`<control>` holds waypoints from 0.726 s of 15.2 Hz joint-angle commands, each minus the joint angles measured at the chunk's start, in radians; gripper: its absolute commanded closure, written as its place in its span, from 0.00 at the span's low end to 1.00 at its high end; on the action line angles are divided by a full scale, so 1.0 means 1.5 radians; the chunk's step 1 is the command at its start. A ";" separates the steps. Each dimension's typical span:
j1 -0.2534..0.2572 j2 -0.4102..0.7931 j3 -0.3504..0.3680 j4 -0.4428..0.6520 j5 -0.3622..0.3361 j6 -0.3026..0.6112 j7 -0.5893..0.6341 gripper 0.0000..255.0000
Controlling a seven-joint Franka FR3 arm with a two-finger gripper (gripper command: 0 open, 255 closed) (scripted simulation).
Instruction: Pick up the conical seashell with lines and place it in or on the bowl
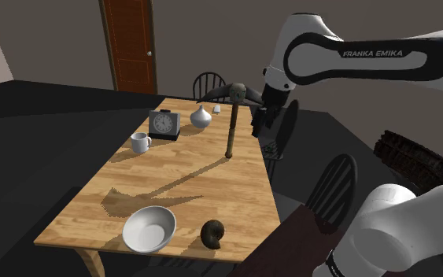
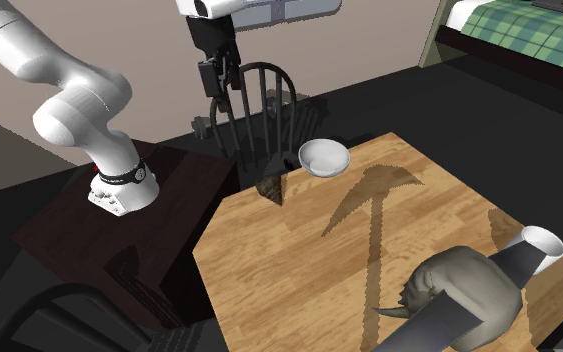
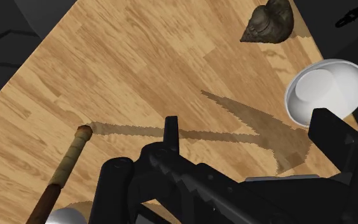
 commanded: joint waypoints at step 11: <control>0.018 0.207 0.045 -0.066 0.000 0.171 0.038 0.00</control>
